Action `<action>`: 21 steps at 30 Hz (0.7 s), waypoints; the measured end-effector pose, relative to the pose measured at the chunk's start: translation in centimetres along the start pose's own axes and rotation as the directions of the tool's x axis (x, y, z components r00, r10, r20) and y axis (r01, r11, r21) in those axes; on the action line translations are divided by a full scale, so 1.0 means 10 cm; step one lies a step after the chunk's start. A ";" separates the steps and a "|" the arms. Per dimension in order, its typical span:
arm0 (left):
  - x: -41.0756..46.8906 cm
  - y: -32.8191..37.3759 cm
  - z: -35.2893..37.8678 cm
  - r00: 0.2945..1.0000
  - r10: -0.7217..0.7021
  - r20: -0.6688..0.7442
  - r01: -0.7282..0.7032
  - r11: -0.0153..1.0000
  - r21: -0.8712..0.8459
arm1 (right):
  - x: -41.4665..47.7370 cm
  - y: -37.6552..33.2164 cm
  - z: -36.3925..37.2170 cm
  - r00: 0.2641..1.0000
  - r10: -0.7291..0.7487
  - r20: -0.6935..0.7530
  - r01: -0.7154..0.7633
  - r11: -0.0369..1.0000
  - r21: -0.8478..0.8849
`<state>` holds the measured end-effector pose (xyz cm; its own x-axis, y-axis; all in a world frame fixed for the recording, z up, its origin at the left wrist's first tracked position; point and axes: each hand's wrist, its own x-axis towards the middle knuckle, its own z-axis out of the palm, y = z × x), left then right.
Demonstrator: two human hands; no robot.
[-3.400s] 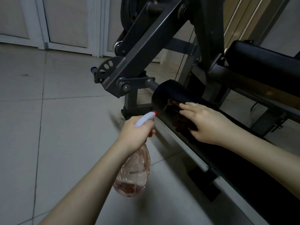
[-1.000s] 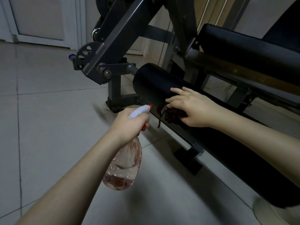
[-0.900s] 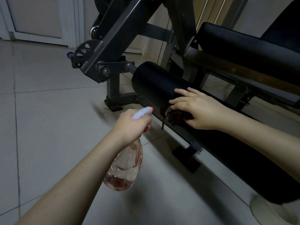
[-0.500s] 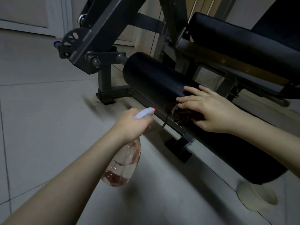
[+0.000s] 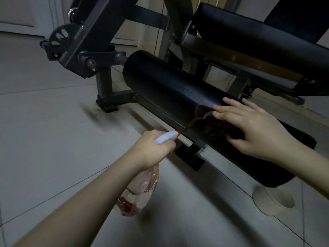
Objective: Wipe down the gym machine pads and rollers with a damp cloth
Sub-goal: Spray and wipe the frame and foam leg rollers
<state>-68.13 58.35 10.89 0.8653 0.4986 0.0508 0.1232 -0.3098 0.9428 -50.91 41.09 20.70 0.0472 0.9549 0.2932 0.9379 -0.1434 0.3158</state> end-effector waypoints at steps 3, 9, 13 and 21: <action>0.02 -0.02 0.04 1.000 0.000 0.007 0.000 1.000 0.004 | -0.03 0.04 -0.04 0.998 0.062 0.003 -0.062 0.995 0.072; 0.03 0.02 0.10 0.998 0.048 0.047 -0.047 0.999 -0.016 | -0.06 0.07 -0.05 0.990 0.141 -0.006 -0.137 0.973 0.184; 0.01 0.08 0.14 0.995 0.085 0.060 -0.083 0.996 -0.023 | 0.06 0.20 -0.20 0.957 0.287 0.052 -0.285 0.883 0.373; 0.00 0.22 0.25 0.990 0.103 0.101 -0.100 0.994 -0.034 | -0.15 0.37 -0.37 0.883 0.437 0.169 -0.461 0.748 0.477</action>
<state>-66.65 55.60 12.14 0.9182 0.3795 0.1136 0.0198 -0.3302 0.9437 -48.76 38.14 24.78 0.5099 0.8246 0.2450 0.8436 -0.4237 -0.3298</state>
